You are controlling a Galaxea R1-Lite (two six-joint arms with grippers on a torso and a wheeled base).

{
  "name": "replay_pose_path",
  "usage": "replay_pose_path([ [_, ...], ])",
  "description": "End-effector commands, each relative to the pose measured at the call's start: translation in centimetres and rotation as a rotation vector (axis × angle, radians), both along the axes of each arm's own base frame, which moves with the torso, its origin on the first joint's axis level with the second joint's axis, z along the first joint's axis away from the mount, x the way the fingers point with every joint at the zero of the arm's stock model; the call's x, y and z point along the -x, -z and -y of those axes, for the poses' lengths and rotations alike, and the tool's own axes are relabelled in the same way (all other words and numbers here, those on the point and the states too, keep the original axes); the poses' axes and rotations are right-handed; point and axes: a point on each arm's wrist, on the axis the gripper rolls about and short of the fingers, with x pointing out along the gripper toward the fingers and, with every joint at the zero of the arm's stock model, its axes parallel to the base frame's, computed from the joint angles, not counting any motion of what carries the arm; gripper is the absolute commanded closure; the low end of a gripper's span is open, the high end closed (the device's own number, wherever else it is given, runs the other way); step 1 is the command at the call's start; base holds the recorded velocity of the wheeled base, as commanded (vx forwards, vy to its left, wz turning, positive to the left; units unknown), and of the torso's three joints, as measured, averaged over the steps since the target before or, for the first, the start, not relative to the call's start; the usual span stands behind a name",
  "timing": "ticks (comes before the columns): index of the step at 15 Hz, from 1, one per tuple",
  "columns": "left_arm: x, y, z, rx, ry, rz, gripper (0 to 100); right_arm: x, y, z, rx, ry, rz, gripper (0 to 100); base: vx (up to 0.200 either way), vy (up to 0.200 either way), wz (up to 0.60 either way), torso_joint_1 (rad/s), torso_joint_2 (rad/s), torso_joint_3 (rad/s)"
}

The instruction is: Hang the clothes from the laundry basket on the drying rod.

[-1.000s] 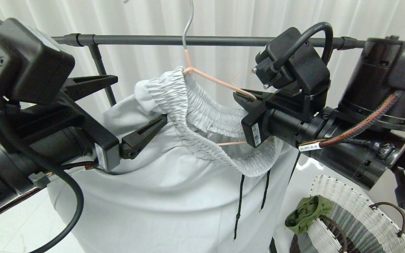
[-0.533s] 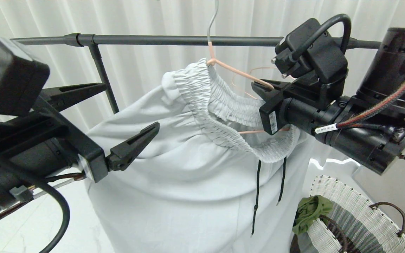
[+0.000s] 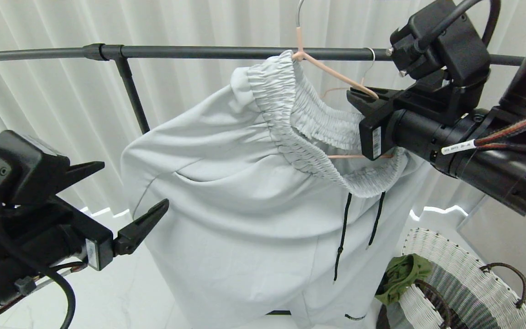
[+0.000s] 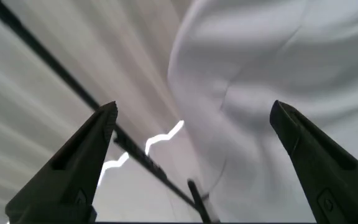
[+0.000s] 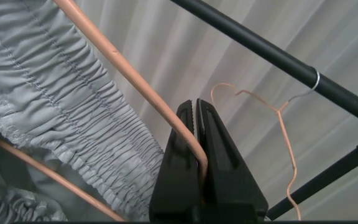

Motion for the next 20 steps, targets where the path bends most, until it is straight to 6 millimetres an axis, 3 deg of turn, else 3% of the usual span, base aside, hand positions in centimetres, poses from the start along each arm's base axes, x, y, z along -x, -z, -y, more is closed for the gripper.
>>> replay_pose_path([
  [1,-0.7,0.9,-0.2,-0.008,-0.033,-0.042,0,0.3,-0.4,0.2,-0.010,-0.004,0.008,100,0.000,0.000,0.00,0.000,0.00,0.000],
  [3,-1.0,1.0,-0.2,-0.012,-0.036,-0.052,0,0.5,-0.4,0.2,-0.011,-0.011,0.009,100,0.000,0.000,0.00,0.000,0.00,0.000],
  [4,-1.1,1.1,-0.1,-0.014,-0.038,-0.056,100,0.6,-0.4,0.1,-0.010,-0.014,0.008,100,0.000,0.000,0.00,0.000,0.00,0.000],
  [8,-1.1,1.1,-0.4,-0.012,-0.051,-0.055,100,0.6,-0.4,0.2,-0.010,-0.011,0.008,100,0.000,0.000,0.00,0.000,0.00,0.000],
  [12,-0.8,0.6,-1.7,0.071,-0.131,-0.043,100,-0.6,1.4,2.6,0.051,0.079,-0.023,100,0.000,0.000,0.00,0.000,0.00,0.000],
  [20,-1.5,1.9,-4.0,0.055,-0.289,-0.089,100,-0.5,1.0,3.6,0.038,0.103,-0.012,100,0.000,0.000,0.00,0.000,0.00,0.000],
])
